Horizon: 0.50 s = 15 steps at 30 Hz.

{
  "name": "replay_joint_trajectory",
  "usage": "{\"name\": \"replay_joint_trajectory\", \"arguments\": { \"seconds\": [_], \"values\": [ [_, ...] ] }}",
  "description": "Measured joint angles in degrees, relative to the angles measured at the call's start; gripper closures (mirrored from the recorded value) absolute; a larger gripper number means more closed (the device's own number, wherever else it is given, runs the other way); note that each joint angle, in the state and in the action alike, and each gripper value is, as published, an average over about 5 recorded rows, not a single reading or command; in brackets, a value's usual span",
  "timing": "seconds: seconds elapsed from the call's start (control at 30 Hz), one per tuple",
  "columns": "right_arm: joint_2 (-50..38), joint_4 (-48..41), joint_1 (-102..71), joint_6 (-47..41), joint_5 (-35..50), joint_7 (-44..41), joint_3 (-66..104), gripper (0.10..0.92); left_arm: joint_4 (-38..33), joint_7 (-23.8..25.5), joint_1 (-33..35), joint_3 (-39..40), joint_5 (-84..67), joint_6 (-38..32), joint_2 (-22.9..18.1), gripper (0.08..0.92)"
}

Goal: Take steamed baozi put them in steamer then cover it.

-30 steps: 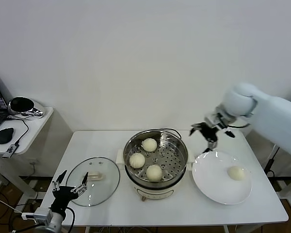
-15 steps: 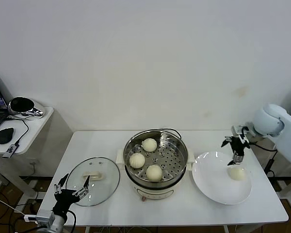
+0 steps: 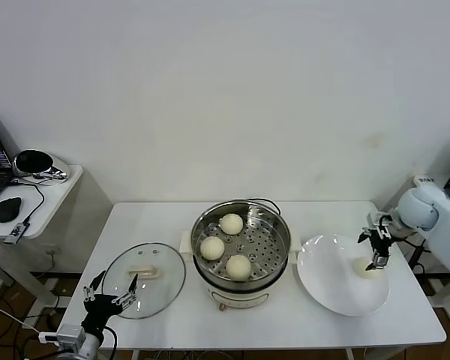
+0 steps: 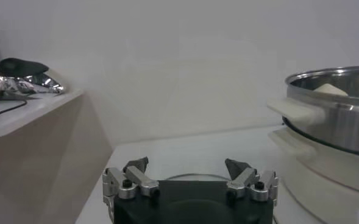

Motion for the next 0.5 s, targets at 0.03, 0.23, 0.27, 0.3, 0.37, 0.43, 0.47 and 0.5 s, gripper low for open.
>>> {"name": "replay_joint_trajectory", "arguments": {
  "seconds": [0.03, 0.23, 0.27, 0.3, 0.37, 0.43, 0.47, 0.5],
  "values": [
    [0.3, -0.5, -0.3, 0.6, -0.5, 0.2, 0.2, 0.203, 0.1, 0.0, 0.0, 0.0, 0.1, 0.0, 0.0, 0.177],
    [2.3, -3.6, -2.1, 3.4, -4.0, 1.6, 1.4, 0.203, 0.5, 0.0, 0.0, 0.0, 0.5, 0.0, 0.0, 0.177],
    [2.6, -4.0, -2.3, 3.7, -4.6, 1.7, 1.5, 0.203, 0.5, 0.0, 0.0, 0.0, 0.6, 0.0, 0.0, 0.177],
    [2.9, -4.4, -2.5, 4.1, -5.1, 1.9, 1.6, 0.203, 0.5, 0.0, 0.0, 0.0, 0.6, 0.0, -0.1, 0.177],
    [3.4, -5.2, -2.9, 4.7, -6.1, 2.1, 1.9, 0.203, 0.5, 0.1, -0.1, -0.1, 0.8, 0.0, -0.1, 0.177],
    [3.9, -5.9, -3.3, 5.3, -7.0, 2.3, 2.2, 0.203, 0.5, 0.1, -0.1, -0.1, 1.0, 0.1, -0.2, 0.177],
    [4.1, -6.2, -3.5, 5.6, -7.5, 2.4, 2.4, 0.203, 0.5, 0.1, -0.2, -0.1, 1.0, 0.1, -0.2, 0.177],
    [4.3, -6.5, -3.7, 5.9, -7.9, 2.5, 2.5, 0.203, 0.5, 0.1, -0.2, -0.1, 1.1, 0.1, -0.2, 0.177]
  ]
}}
